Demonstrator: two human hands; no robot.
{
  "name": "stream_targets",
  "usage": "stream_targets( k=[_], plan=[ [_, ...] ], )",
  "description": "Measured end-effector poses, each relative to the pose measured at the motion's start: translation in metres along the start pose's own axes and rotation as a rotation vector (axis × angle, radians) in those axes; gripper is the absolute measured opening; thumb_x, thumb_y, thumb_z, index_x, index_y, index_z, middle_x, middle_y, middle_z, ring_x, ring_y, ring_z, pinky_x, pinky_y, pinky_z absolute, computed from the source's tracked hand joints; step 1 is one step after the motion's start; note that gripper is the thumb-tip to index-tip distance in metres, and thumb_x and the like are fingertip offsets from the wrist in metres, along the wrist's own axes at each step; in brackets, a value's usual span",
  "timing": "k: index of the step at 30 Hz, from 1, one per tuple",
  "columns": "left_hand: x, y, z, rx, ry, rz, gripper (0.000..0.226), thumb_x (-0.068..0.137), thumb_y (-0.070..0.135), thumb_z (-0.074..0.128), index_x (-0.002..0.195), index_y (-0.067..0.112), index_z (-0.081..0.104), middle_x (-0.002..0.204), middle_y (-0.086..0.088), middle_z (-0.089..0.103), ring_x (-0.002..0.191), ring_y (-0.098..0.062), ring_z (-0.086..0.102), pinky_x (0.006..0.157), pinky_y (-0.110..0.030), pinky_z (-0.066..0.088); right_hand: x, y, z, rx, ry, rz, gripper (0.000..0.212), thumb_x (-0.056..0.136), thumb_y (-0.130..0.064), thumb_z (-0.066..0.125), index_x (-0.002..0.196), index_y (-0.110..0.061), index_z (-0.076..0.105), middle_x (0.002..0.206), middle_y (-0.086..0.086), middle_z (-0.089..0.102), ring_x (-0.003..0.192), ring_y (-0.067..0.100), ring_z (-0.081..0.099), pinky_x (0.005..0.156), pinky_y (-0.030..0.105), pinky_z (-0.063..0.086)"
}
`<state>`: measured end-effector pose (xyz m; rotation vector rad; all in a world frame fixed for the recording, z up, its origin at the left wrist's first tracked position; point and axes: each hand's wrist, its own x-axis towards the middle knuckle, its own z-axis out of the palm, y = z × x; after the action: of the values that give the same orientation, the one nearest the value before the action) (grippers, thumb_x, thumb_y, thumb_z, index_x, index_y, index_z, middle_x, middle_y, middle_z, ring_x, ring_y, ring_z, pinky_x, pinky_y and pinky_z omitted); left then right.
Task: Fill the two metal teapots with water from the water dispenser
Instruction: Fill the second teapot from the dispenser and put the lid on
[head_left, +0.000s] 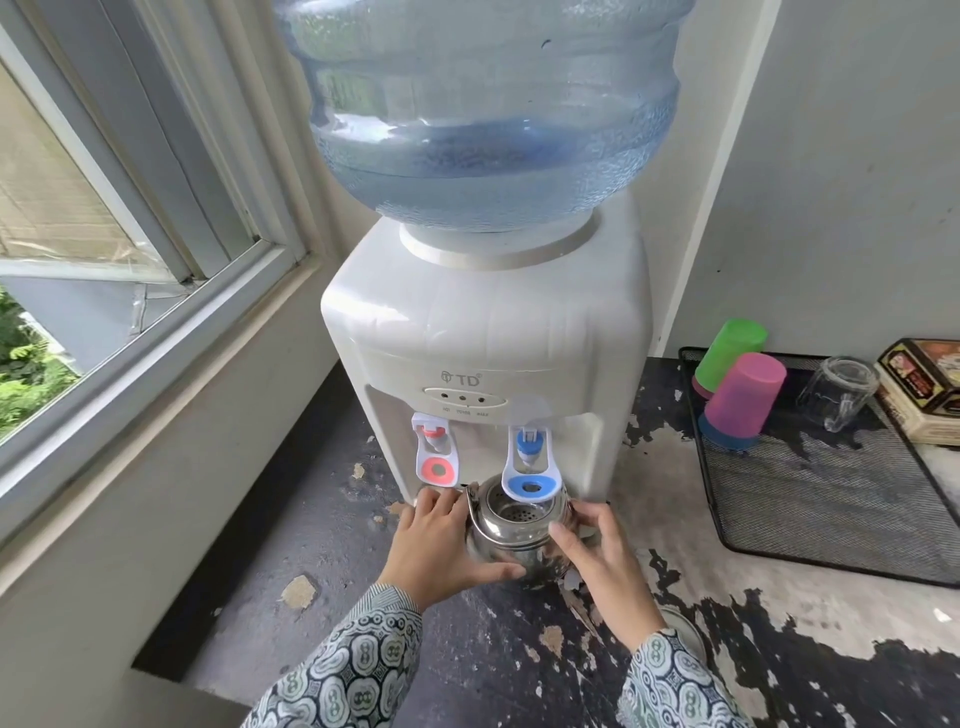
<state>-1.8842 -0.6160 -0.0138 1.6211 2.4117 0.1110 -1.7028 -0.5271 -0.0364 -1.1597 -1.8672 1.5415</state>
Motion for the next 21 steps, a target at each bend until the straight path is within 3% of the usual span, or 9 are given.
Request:
stream_targets(
  k=[14, 17, 21],
  plan=[
    [-0.004, 0.012, 0.015, 0.077, 0.202, -0.072, 0.119, 0.04, 0.1, 0.016, 0.121, 0.018, 0.045, 0.126, 0.006, 0.049, 0.121, -0.021, 0.037, 0.102, -0.036, 0.028, 0.0, 0.002, -0.006, -0.018, -0.025, -0.01, 0.064, 0.061, -0.078, 0.051, 0.11, -0.037, 0.045, 0.122, -0.007, 0.053, 0.115, 0.01, 0.05, 0.102, 0.036, 0.038],
    [-0.003, 0.011, 0.017, 0.064, 0.224, -0.056, 0.12, 0.039, 0.101, 0.016, 0.118, 0.017, 0.05, 0.121, 0.006, 0.054, 0.117, -0.021, 0.042, 0.099, -0.036, 0.03, -0.001, -0.001, -0.009, -0.106, -0.009, -0.031, 0.053, 0.068, -0.065, 0.055, 0.111, -0.035, 0.047, 0.12, -0.007, 0.054, 0.113, 0.01, 0.05, 0.099, 0.036, 0.04],
    [-0.002, 0.01, 0.017, 0.04, 0.229, -0.044, 0.119, 0.038, 0.101, 0.015, 0.113, 0.017, 0.054, 0.115, 0.006, 0.057, 0.113, -0.021, 0.045, 0.097, -0.035, 0.033, -0.001, -0.021, -0.008, -0.148, 0.171, -0.216, 0.018, 0.083, -0.037, 0.058, 0.098, -0.038, 0.049, 0.104, -0.011, 0.06, 0.096, 0.003, 0.056, 0.086, 0.031, 0.048]
  ],
)
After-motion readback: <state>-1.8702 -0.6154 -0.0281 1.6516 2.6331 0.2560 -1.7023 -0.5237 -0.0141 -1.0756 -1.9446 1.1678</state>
